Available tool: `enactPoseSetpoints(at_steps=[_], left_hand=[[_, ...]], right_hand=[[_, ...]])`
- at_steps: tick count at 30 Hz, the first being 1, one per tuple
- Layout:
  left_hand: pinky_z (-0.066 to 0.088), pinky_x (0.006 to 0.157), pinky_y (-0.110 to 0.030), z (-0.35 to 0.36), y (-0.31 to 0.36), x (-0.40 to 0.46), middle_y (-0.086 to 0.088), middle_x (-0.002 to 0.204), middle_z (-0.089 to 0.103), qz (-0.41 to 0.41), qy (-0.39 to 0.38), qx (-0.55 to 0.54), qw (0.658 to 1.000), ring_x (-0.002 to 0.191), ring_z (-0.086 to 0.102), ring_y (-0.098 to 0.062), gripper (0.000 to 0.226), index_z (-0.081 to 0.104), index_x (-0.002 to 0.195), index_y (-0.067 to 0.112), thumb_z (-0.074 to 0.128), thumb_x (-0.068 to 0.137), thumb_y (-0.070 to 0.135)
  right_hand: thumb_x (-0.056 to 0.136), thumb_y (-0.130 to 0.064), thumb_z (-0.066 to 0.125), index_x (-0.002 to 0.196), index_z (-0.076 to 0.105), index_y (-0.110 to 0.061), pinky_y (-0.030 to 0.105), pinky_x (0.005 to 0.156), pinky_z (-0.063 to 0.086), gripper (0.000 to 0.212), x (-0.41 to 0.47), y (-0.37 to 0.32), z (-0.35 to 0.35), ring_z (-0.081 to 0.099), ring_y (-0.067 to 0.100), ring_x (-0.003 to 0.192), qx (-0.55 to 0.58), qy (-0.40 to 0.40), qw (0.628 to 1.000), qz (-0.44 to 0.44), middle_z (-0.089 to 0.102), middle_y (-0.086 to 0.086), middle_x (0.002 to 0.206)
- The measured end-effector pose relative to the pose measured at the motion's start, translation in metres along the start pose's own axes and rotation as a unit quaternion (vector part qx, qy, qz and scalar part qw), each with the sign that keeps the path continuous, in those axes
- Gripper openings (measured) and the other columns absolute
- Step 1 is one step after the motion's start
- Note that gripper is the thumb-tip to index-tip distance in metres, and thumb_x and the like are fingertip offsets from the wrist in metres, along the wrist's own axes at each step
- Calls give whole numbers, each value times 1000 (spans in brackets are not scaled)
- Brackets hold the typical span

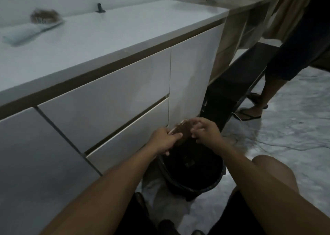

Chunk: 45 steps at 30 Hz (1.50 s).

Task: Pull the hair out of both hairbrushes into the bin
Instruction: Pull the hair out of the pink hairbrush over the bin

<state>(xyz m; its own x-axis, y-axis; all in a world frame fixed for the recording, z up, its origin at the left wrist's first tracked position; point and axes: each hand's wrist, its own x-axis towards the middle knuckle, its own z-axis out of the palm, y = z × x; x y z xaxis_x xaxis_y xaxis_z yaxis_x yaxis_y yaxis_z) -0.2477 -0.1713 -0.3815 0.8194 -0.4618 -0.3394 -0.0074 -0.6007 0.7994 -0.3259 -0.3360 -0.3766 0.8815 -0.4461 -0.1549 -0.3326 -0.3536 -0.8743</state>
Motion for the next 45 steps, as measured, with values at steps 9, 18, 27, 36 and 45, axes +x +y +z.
enactPoseSetpoints(at_steps=[9, 18, 27, 36, 45], left_hand=[[41, 39, -23, 26, -22, 4, -5, 53, 63, -45, -29, 45, 998, 37, 59, -22, 48, 64, 76, 10, 71, 71, 57], [50, 49, -28, 42, -28, 6, -5, 57, 69, -41, -56, 102, 992, 44, 66, -27, 50, 65, 77, 15, 70, 67, 63], [43, 44, -23, 46, -42, 0, -6, 55, 66, -64, -53, 72, 994, 37, 58, -23, 47, 68, 82, 8, 65, 80, 55], [48, 48, -27, 40, -31, -12, -7, 53, 65, -47, -26, 58, 997, 39, 59, -24, 40, 61, 69, 12, 63, 84, 49], [38, 35, -18, 37, -26, -22, -5, 53, 64, -27, -8, 109, 994, 36, 59, -21, 39, 66, 73, 13, 67, 81, 50]], right_hand=[[91, -13, 67, 130, 60, -15, 27, 72, 55, 40, 5, 43, 7, 67, 17, 82, -70, -31, 997, 17, 69, 5, 94], [87, -12, 70, 120, 72, -21, 35, 103, 49, 34, 9, 49, 1, 66, 15, 108, -135, -42, 989, -40, 75, 0, 113], [83, -12, 73, 89, 81, -19, 36, 91, 56, 12, 13, 40, 2, 70, 14, 86, -168, 35, 985, -31, 79, 0, 91], [89, -12, 54, 103, 77, -17, 40, 92, 55, 27, 6, 31, 6, 68, 26, 99, -157, 70, 985, 34, 75, 7, 104], [88, -12, 66, 102, 79, -15, 19, 88, 44, 19, -14, 28, 14, 67, 17, 98, -177, 23, 981, -72, 77, 3, 104]])
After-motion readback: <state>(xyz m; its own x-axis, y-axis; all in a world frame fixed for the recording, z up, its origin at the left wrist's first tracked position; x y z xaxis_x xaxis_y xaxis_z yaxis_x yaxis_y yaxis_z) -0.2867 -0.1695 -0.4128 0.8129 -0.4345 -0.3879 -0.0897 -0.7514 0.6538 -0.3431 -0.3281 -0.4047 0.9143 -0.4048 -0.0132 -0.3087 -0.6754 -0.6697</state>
